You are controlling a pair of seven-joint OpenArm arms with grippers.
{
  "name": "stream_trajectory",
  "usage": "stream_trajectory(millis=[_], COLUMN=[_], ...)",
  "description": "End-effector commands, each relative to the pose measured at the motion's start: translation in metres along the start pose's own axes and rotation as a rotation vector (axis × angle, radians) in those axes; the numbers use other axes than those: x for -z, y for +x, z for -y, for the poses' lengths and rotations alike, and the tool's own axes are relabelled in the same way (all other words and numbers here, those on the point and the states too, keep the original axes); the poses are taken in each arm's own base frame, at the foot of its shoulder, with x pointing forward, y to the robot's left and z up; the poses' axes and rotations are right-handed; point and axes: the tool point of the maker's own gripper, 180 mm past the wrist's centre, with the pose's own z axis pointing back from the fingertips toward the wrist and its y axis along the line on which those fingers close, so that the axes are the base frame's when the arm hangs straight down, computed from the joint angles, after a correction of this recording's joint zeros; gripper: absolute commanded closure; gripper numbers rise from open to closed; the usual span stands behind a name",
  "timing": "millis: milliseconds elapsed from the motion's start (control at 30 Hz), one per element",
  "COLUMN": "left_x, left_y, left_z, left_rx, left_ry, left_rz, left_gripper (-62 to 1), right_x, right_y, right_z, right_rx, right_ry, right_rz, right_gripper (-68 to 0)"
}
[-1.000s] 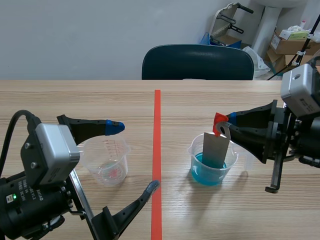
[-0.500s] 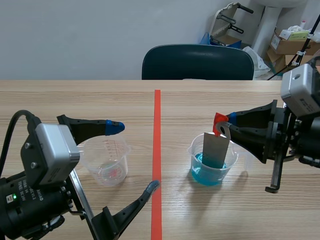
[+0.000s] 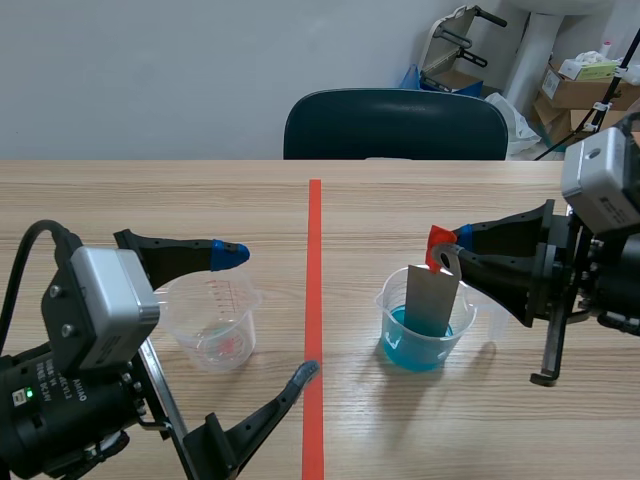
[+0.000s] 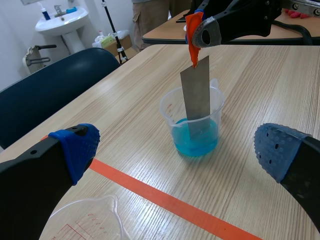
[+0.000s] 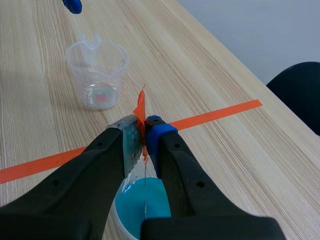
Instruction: Do the redox reaction experiment
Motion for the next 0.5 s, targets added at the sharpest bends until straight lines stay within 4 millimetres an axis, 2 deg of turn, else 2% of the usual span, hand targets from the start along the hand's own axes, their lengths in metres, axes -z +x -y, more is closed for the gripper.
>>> stream_trajectory(millis=[0,467], left_x=[0.0017,0.0017], left_y=[0.0067,0.0056], left_z=[0.0018,0.0018], left_rx=[-0.017,-0.017], left_ry=[0.004,0.004], left_rz=[0.026,0.020], left_gripper=[-62.3,-62.3], right_x=[-0.0005,-0.0005], right_y=[0.0048,0.0049], right_z=[0.0049,0.0050], right_rx=[-0.017,-0.017], right_ry=[0.005,0.005], right_rz=[0.003,0.004], right_gripper=[-0.6,-0.6])
